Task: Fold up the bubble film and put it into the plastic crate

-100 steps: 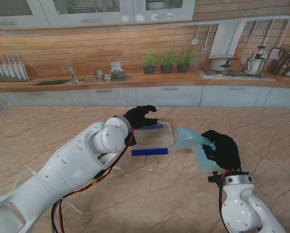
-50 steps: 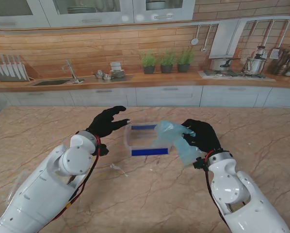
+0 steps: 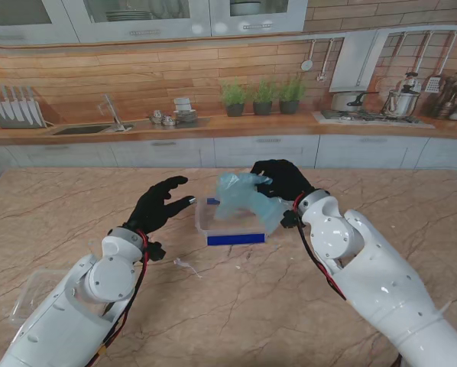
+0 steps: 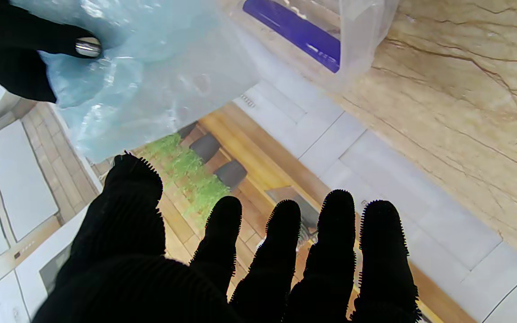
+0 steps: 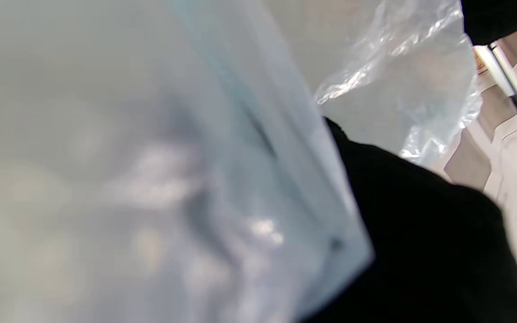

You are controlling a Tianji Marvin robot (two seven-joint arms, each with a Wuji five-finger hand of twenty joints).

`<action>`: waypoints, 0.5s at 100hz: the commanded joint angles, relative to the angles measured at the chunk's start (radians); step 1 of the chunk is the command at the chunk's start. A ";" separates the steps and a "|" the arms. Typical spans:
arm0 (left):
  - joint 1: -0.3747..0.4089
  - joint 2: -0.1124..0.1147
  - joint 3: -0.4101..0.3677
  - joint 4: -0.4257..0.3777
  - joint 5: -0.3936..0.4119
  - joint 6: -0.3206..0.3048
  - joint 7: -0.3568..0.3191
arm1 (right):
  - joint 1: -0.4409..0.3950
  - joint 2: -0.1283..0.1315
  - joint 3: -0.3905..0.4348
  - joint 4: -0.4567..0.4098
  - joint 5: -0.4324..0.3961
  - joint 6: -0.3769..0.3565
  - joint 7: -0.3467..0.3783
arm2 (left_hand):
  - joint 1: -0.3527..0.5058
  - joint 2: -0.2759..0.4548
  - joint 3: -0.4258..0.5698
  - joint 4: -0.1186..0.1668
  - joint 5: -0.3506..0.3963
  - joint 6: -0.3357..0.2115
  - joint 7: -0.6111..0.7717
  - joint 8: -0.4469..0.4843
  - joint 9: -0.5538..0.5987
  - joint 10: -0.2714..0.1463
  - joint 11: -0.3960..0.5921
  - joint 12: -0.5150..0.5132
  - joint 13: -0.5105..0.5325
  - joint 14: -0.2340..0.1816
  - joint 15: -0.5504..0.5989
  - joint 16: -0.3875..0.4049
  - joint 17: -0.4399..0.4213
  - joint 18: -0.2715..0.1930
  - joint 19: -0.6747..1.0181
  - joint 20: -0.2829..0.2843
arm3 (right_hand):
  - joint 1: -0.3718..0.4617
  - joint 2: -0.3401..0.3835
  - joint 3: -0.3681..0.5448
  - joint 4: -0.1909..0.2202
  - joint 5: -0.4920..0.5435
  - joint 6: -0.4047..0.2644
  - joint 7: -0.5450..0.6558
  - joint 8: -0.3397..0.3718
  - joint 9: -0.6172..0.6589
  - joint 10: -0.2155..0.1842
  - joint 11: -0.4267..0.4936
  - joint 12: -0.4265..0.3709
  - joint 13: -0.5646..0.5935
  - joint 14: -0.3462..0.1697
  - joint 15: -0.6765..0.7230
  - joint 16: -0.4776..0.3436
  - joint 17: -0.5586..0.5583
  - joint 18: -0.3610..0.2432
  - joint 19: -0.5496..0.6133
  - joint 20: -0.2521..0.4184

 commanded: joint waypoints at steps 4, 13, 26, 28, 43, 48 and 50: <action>0.019 -0.014 0.000 -0.009 0.001 -0.015 0.002 | 0.045 -0.021 -0.028 0.038 -0.011 -0.025 -0.014 | 0.023 0.045 -0.025 0.022 0.013 -0.009 -0.032 0.011 0.024 0.014 -0.017 0.000 0.025 0.009 -0.010 -0.003 0.005 0.015 0.023 -0.002 | -0.017 0.049 -0.007 0.010 -0.023 -0.038 0.037 -0.010 -0.006 0.001 0.028 -0.016 0.007 -0.012 0.040 0.015 -0.023 -0.029 -0.002 0.012; 0.028 -0.020 -0.002 -0.010 0.002 -0.027 0.032 | 0.079 -0.032 -0.070 0.094 -0.024 -0.052 -0.046 | 0.025 0.045 -0.029 0.023 0.015 -0.009 -0.030 0.013 0.026 0.015 -0.015 0.001 0.028 0.011 -0.008 -0.002 0.006 0.016 0.025 -0.001 | -0.020 0.054 -0.008 0.010 -0.026 -0.044 0.045 -0.013 -0.007 -0.003 0.035 -0.017 0.009 -0.018 0.042 0.015 -0.022 -0.032 -0.007 0.009; 0.039 -0.027 -0.003 -0.015 0.000 -0.039 0.065 | 0.125 -0.052 -0.135 0.187 -0.053 -0.101 -0.120 | 0.027 0.046 -0.031 0.023 0.019 -0.008 -0.030 0.014 0.032 0.014 -0.016 0.001 0.032 0.014 -0.003 0.000 0.009 0.018 0.029 0.001 | -0.026 0.059 -0.010 0.011 -0.031 -0.056 0.058 -0.014 -0.005 -0.013 0.042 -0.022 0.014 -0.030 0.043 0.013 -0.015 -0.040 -0.010 0.004; 0.041 -0.026 -0.004 -0.017 0.002 -0.040 0.064 | 0.133 -0.055 -0.146 0.203 -0.060 -0.109 -0.133 | 0.027 0.046 -0.031 0.023 0.017 -0.008 -0.029 0.014 0.031 0.014 -0.014 0.002 0.031 0.014 -0.003 0.000 0.008 0.015 0.029 0.001 | -0.027 0.060 -0.010 0.012 -0.031 -0.060 0.061 -0.015 -0.005 -0.016 0.043 -0.023 0.015 -0.033 0.043 0.012 -0.013 -0.042 -0.010 0.003; 0.043 -0.028 0.001 -0.017 0.015 -0.047 0.080 | 0.180 -0.075 -0.212 0.307 -0.088 -0.161 -0.198 | 0.030 0.041 -0.034 0.023 0.022 -0.007 -0.025 0.017 0.040 0.018 -0.011 0.003 0.040 0.012 0.000 0.000 0.014 0.024 0.032 0.002 | -0.032 0.066 -0.011 0.015 -0.036 -0.073 0.076 -0.018 -0.002 -0.026 0.051 -0.029 0.021 -0.044 0.040 0.009 -0.006 -0.052 -0.015 -0.004; 0.042 -0.028 0.003 -0.017 0.014 -0.050 0.079 | 0.190 -0.081 -0.228 0.334 -0.093 -0.175 -0.216 | 0.032 0.040 -0.034 0.023 0.022 -0.007 -0.024 0.017 0.040 0.019 -0.011 0.003 0.041 0.013 0.001 0.000 0.013 0.023 0.031 0.002 | -0.034 0.067 -0.011 0.015 -0.037 -0.076 0.079 -0.019 -0.003 -0.028 0.052 -0.030 0.021 -0.046 0.040 0.008 -0.005 -0.052 -0.015 -0.005; 0.041 -0.028 0.005 -0.016 0.013 -0.051 0.080 | 0.194 -0.083 -0.234 0.344 -0.096 -0.181 -0.224 | 0.032 0.039 -0.034 0.024 0.023 -0.006 -0.023 0.018 0.041 0.018 -0.010 0.004 0.041 0.013 0.001 0.000 0.014 0.024 0.031 0.002 | -0.034 0.068 -0.012 0.016 -0.038 -0.077 0.081 -0.020 -0.003 -0.028 0.053 -0.030 0.022 -0.046 0.040 0.008 -0.005 -0.053 -0.015 -0.005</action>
